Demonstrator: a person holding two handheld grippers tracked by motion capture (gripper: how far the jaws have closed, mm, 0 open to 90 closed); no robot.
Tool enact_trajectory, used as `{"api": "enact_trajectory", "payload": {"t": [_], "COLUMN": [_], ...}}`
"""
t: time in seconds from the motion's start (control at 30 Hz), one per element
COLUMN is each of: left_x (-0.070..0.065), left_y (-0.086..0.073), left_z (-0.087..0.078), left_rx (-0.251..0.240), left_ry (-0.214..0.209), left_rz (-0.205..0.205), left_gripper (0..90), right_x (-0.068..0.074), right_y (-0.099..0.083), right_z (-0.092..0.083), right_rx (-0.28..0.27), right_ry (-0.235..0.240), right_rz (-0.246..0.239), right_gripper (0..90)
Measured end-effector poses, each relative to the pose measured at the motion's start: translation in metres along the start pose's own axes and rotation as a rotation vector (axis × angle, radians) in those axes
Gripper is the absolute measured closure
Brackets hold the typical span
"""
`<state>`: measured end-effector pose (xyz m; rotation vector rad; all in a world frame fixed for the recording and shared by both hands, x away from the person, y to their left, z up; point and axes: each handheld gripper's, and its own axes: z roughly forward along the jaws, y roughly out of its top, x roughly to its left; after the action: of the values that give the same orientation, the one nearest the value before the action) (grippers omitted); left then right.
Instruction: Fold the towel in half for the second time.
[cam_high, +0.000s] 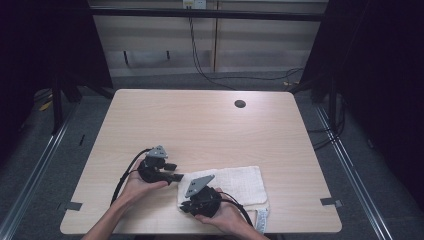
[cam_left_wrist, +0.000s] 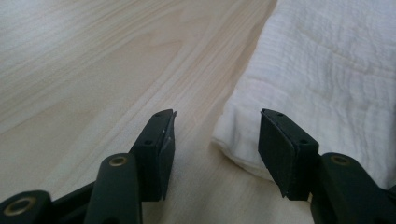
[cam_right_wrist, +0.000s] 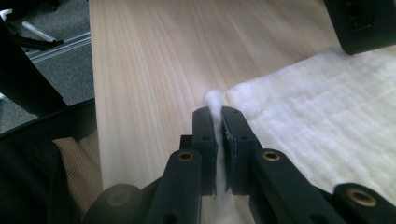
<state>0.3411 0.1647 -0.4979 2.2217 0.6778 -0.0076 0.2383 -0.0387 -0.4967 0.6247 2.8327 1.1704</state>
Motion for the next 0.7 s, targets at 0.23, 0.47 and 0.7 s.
{"api": "enact_trajectory", "payload": {"t": [0.23, 0.47, 0.7], "left_x": [-0.004, -0.013, -0.015], "left_y": [0.000, 0.000, 0.000], "left_z": [0.002, 0.004, 0.006], "left_rx": [0.020, 0.040, 0.040], "left_ry": [-0.003, -0.029, -0.052], "left_rz": [0.014, 0.079, 0.075], "left_gripper": [47.7, 70.4, 84.2], "right_x": [-0.001, -0.001, 0.000], "right_y": [0.000, 0.000, -0.001], "right_z": [0.000, 0.000, 0.000], "right_rx": [0.003, -0.002, -0.005], "right_ry": [0.008, 0.007, 0.007], "right_rz": [0.018, 0.010, 0.031], "right_gripper": [84.2, 84.2, 85.1]}}
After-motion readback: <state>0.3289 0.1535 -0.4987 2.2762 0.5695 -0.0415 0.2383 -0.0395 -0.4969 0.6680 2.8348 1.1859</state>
